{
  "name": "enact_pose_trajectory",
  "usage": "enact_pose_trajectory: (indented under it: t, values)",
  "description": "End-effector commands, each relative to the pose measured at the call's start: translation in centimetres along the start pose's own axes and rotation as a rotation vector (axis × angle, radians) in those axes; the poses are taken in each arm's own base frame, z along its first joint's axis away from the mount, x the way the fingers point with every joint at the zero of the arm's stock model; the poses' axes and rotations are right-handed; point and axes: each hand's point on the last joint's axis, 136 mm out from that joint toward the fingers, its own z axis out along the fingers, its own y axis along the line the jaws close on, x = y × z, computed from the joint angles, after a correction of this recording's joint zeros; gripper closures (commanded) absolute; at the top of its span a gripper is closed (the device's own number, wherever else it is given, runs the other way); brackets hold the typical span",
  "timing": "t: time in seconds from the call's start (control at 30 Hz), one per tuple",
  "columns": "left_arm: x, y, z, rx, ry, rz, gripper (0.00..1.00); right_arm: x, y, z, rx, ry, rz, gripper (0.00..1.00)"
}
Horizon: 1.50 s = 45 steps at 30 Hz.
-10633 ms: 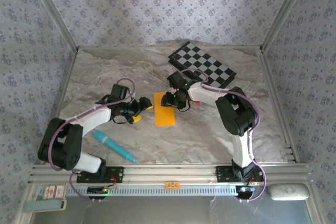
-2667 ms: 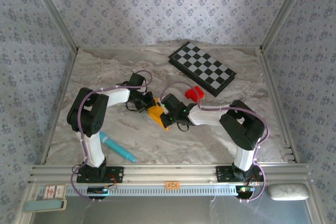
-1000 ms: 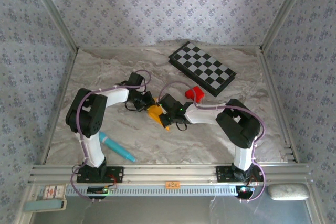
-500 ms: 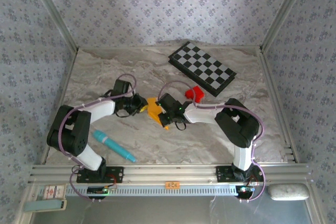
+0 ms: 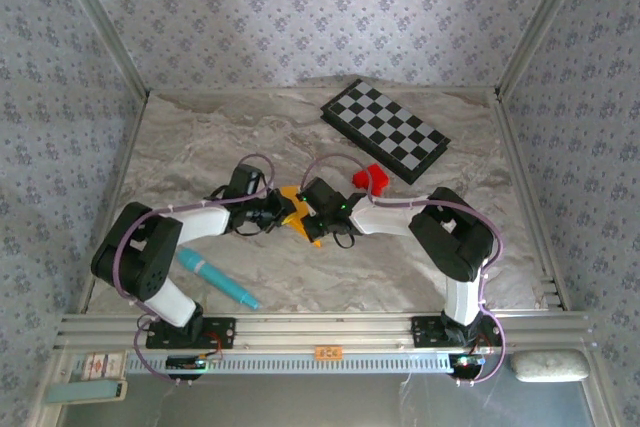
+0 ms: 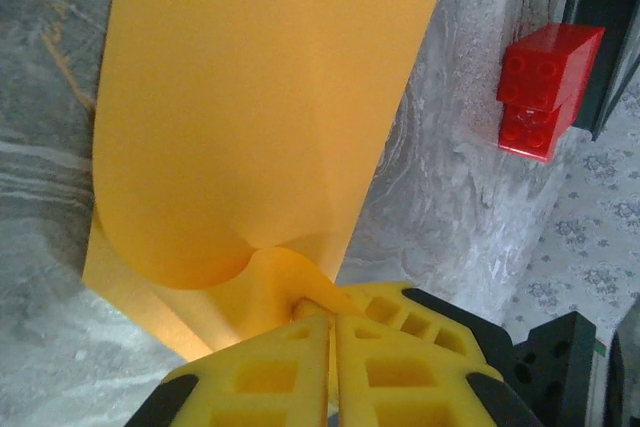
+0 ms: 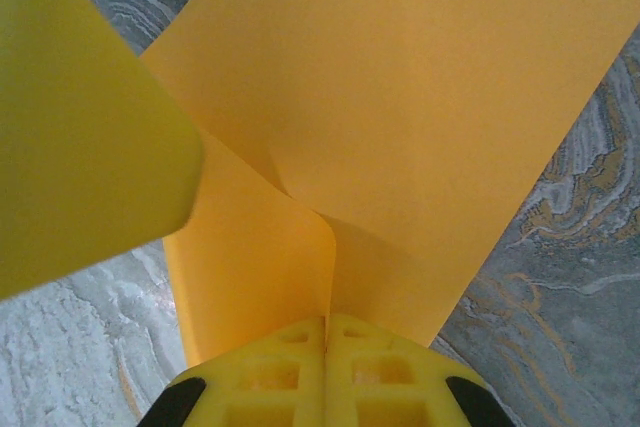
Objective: Fold a paper plane with a square sheet of paper (pick it up from the middle)
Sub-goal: Third fold the triangle at the center of the table.
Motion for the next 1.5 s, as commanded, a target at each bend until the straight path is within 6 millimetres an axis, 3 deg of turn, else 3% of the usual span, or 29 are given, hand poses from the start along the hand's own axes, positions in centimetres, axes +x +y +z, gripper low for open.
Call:
enact_pose_trajectory:
  t: [0.0,0.43,1.47]
  values:
    - [0.4,-0.2,0.8,0.012,0.022,-0.002,0.91,2.4,-0.9,1.0,0.029,0.092,0.023,1.00]
    - [1.1,2.9,1.1,-0.088,0.029,-0.014,0.92,2.5,-1.0,1.1,0.034,0.100,0.028,1.00]
    - [1.1,4.9,1.7,-0.174,0.038,-0.039,0.93,2.7,-1.2,1.2,0.035,0.108,0.042,1.00]
